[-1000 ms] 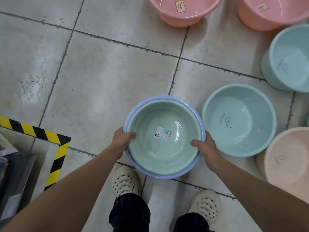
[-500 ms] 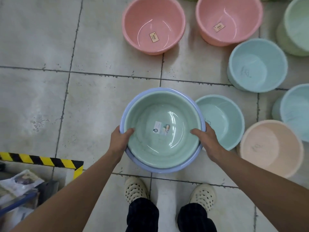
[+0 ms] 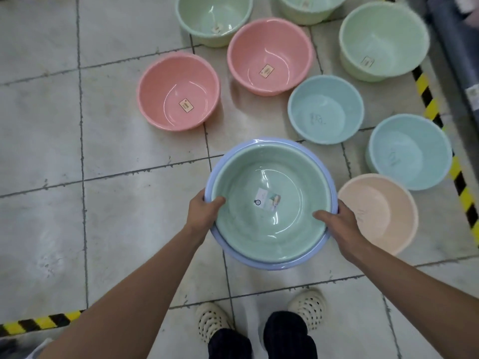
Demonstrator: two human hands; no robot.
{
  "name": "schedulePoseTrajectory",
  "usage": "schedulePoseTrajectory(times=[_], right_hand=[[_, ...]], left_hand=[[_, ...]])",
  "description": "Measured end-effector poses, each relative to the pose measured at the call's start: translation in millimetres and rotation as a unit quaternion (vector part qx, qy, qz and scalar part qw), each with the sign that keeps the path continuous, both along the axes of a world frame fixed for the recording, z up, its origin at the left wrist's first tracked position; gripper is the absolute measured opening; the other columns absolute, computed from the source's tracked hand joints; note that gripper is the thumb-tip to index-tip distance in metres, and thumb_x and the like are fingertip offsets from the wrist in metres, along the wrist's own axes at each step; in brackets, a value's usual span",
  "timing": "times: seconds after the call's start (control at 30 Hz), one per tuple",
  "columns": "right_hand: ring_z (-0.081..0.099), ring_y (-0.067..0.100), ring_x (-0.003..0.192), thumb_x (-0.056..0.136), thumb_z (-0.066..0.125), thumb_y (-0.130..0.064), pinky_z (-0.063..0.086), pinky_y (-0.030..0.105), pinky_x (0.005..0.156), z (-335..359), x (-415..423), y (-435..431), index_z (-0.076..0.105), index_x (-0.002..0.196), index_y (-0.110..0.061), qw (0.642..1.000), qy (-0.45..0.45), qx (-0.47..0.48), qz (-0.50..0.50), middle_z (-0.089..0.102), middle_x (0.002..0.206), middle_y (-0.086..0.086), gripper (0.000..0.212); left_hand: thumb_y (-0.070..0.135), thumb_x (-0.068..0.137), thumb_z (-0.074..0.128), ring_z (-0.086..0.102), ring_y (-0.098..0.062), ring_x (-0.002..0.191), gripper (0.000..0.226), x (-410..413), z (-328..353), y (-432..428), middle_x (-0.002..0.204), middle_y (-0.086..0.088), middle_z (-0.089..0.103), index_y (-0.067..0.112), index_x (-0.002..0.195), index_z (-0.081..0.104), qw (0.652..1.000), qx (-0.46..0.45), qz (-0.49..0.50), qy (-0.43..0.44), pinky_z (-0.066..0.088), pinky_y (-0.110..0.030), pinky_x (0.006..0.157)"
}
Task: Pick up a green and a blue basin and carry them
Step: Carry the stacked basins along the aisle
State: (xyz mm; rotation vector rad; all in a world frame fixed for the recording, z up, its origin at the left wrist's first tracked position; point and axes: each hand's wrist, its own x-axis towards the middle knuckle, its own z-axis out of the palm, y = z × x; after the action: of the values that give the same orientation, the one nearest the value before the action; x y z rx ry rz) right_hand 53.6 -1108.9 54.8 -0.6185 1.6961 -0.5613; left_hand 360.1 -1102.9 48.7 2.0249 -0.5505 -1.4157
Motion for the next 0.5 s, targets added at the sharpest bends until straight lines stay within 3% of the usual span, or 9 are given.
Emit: schedulePoseTrajectory(times=[0.27,0.5], right_hand=[[0.067,0.015,0.090,0.084,0.067,0.001,0.051,0.029,0.069,2.5,-65.4,11.7,0.064,0.101,-0.029,0.998,-0.009,0.011,-0.057,0.070,0.098,-0.007,0.034],[0.068,0.024,0.095,0.080,0.071,-0.002,0.057,0.042,0.087,-35.1,-96.2,17.1,0.065,0.105,-0.027,0.993,0.002,0.042,-0.106,0.072,0.103,0.001,0.036]], left_hand=[[0.000,0.084,0.066,0.068,-0.017,0.074,0.024,-73.6,1.9,-32.9,0.089,-0.003,0.074,0.010,0.106,0.070,0.999,0.006,-0.041,-0.003,0.054,-0.020,0.054],[0.006,0.080,0.070,0.073,-0.032,0.092,0.034,-104.5,-35.8,-58.1,0.102,-0.011,0.076,0.009,0.114,0.071,0.993,0.035,-0.108,-0.009,0.060,-0.038,0.076]])
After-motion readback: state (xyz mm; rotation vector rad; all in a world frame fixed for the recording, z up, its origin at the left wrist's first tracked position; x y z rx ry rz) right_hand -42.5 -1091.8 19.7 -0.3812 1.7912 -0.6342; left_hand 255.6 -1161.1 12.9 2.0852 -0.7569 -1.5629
